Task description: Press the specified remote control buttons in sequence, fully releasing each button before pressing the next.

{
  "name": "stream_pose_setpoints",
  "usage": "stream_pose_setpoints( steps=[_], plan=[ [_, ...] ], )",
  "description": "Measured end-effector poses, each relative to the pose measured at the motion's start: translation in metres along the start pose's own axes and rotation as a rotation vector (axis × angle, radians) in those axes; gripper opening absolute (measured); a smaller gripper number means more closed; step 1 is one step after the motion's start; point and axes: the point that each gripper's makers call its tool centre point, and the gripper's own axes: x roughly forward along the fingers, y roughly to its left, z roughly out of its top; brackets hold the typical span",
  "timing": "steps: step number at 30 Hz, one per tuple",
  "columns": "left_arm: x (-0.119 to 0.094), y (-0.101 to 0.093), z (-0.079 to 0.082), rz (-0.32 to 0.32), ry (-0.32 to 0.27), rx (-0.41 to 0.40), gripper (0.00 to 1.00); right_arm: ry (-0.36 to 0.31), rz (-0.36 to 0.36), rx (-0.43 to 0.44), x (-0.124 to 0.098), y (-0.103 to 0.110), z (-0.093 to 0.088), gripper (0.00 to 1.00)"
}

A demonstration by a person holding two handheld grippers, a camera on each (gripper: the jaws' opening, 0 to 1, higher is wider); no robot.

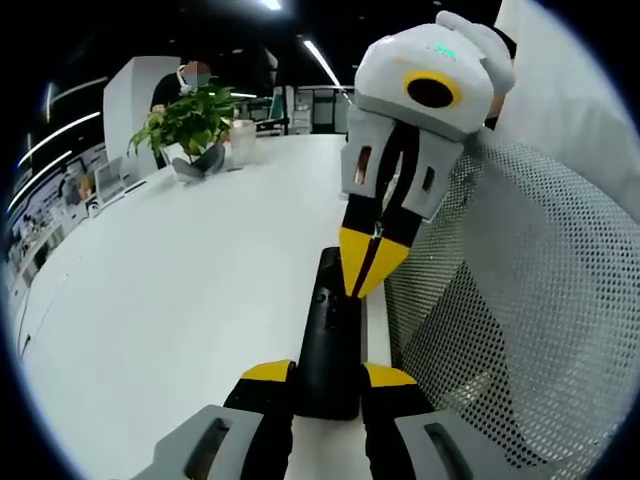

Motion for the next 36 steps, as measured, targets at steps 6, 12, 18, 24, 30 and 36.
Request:
stream_pose_setpoints(
  steps=[6,12,18,24,30,36],
  plan=[
    [-0.0001,-0.0001,0.0002,-0.004,-0.001,0.002,0.25,0.023,0.005,-0.047,0.0008,0.0006,-0.0001,0.0],
    [-0.0002,-0.0001,-0.0001,-0.001,-0.004,-0.001,0.25,0.037,0.012,-0.071,0.0023,0.001,0.0007,0.0],
    [0.0003,-0.0006,0.0003,0.001,-0.018,-0.006,0.25,0.028,-0.002,-0.086,0.0036,0.0025,0.0016,0.0],
    [0.0013,-0.0014,0.0022,0.013,-0.031,-0.032,0.26,-0.017,-0.006,-0.055,0.0047,0.0031,0.0039,0.0],
    [0.0015,-0.0014,0.0017,0.012,-0.031,-0.023,0.26,-0.03,-0.003,-0.025,0.0057,0.0017,0.006,0.0],
    [0.0009,-0.0006,0.0015,0.013,-0.038,-0.011,0.25,-0.113,0.044,0.169,0.0033,-0.0015,0.0087,0.0]
  ],
)
